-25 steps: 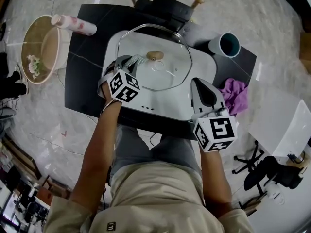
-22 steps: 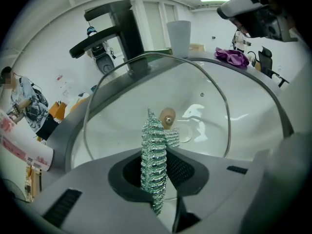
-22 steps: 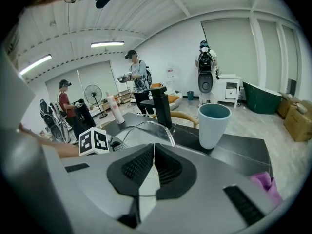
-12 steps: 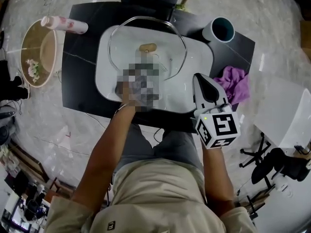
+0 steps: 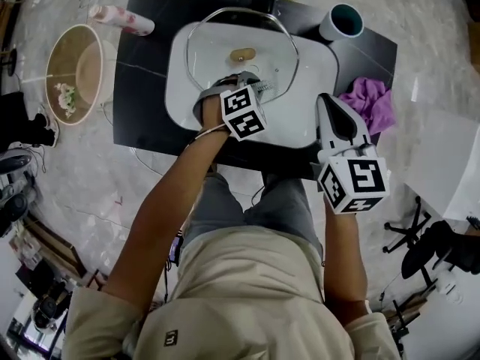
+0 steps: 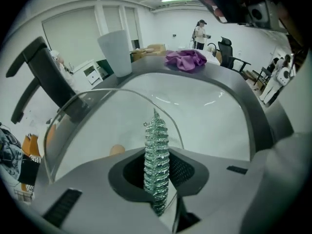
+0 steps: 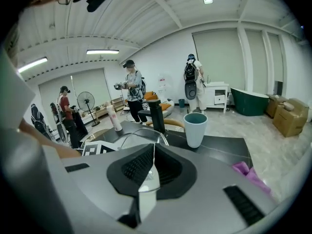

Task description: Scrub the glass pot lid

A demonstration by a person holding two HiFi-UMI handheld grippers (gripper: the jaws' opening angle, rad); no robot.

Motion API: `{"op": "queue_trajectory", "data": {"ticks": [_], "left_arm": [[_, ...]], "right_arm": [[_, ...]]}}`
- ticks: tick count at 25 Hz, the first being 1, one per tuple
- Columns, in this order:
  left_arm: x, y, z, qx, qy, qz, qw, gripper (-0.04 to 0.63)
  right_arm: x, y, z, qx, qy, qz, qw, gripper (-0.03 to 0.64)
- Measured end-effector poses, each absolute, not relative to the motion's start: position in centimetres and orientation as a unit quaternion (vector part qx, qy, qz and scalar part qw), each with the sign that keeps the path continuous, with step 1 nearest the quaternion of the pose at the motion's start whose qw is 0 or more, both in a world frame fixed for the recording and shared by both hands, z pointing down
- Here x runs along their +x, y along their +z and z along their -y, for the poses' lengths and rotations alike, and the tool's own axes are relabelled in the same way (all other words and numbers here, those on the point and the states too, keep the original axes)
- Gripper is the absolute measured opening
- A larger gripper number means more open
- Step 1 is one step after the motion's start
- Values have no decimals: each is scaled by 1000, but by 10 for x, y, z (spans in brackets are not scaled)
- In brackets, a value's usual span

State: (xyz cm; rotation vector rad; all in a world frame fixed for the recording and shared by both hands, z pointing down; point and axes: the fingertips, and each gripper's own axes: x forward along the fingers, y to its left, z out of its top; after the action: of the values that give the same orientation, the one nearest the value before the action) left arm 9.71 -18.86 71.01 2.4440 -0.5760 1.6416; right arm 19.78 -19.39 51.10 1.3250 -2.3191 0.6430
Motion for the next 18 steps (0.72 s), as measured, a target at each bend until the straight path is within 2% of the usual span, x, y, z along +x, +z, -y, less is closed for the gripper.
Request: {"op": "queue_trajectory", "data": {"ticks": [10,18], "left_arm": [[33,602,186,819,522,237,14,86],[-15,506,169,837,461,294,9,86]], "right_arm": [[161,454,160,482,201,835,174,25],[132,400,143,474,161,851,160,25]]}}
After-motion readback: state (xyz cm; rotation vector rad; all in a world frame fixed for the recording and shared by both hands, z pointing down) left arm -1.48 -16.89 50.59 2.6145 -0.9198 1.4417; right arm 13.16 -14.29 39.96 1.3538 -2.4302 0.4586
